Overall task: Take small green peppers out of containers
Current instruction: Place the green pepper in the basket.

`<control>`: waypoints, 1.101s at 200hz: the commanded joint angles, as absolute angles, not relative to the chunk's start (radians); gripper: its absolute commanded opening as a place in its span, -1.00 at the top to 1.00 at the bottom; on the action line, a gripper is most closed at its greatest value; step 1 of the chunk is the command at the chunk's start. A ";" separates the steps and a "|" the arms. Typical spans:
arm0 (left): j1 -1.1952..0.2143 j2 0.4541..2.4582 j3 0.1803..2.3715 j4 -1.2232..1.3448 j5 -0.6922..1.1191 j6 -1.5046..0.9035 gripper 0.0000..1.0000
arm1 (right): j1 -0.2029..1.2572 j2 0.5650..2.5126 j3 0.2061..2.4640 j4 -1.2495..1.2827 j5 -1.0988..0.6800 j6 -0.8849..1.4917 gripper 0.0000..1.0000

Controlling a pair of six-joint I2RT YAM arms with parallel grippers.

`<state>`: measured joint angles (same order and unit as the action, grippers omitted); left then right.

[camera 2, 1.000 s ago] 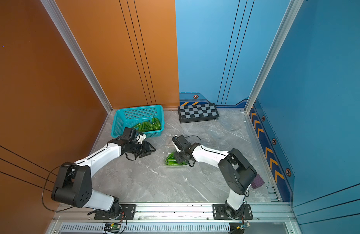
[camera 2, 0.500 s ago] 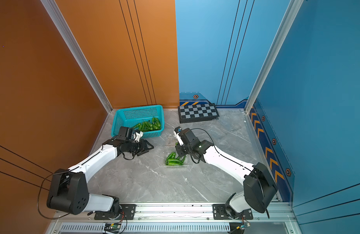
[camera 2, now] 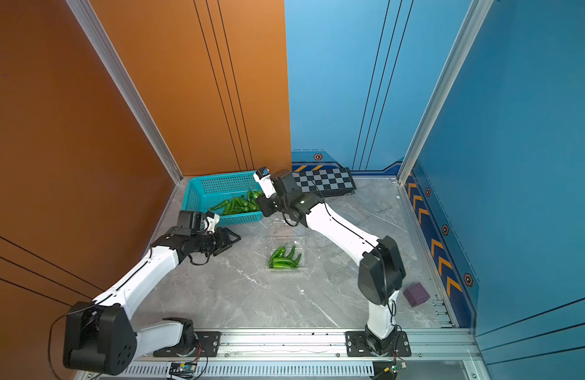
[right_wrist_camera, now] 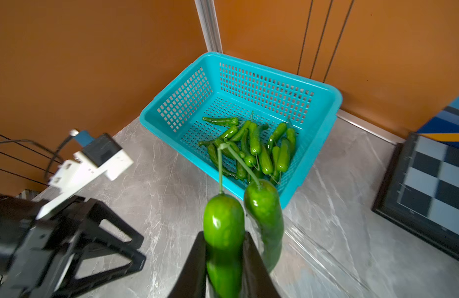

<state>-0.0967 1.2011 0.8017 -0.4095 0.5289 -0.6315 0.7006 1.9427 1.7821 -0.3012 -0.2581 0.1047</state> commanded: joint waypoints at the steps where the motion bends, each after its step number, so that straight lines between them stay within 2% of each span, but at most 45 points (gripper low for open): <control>1: -0.087 1.139 0.762 -0.422 0.501 -0.655 -0.15 | 0.664 2.110 1.949 -0.281 -0.368 0.107 0.77; 53: -0.080 1.095 0.701 -0.399 0.513 -0.678 -0.16 | 0.645 2.377 2.266 -0.287 -0.426 0.136 0.72; 82: -0.090 1.095 0.692 -0.391 0.526 -0.680 -0.16 | 0.620 2.449 2.334 -0.283 -0.453 0.155 0.00; 94: -0.097 1.101 0.694 -0.390 0.528 -0.679 -0.16 | 0.612 2.452 2.338 -0.273 -0.445 0.161 -0.03; 110: -0.111 1.107 0.697 -0.390 0.528 -0.673 -0.17 | 0.601 2.445 2.346 -0.272 -0.458 0.167 -0.25; 133: -0.130 1.125 0.708 -0.390 0.516 -0.671 -0.17 | 0.586 2.394 2.319 -0.282 -0.439 0.177 -0.26; 150: -0.148 1.144 0.728 -0.390 0.514 -0.670 -0.18 | 0.581 2.286 2.198 -0.311 -0.427 0.170 -0.24; 196: -0.259 1.286 0.824 -0.376 0.486 -0.651 -0.19 | 0.580 1.806 1.557 -0.323 -0.330 0.157 -0.07; 220: -0.313 1.377 0.873 -0.333 0.477 -0.657 -0.18 | 0.578 1.640 1.313 -0.361 -0.315 0.159 0.00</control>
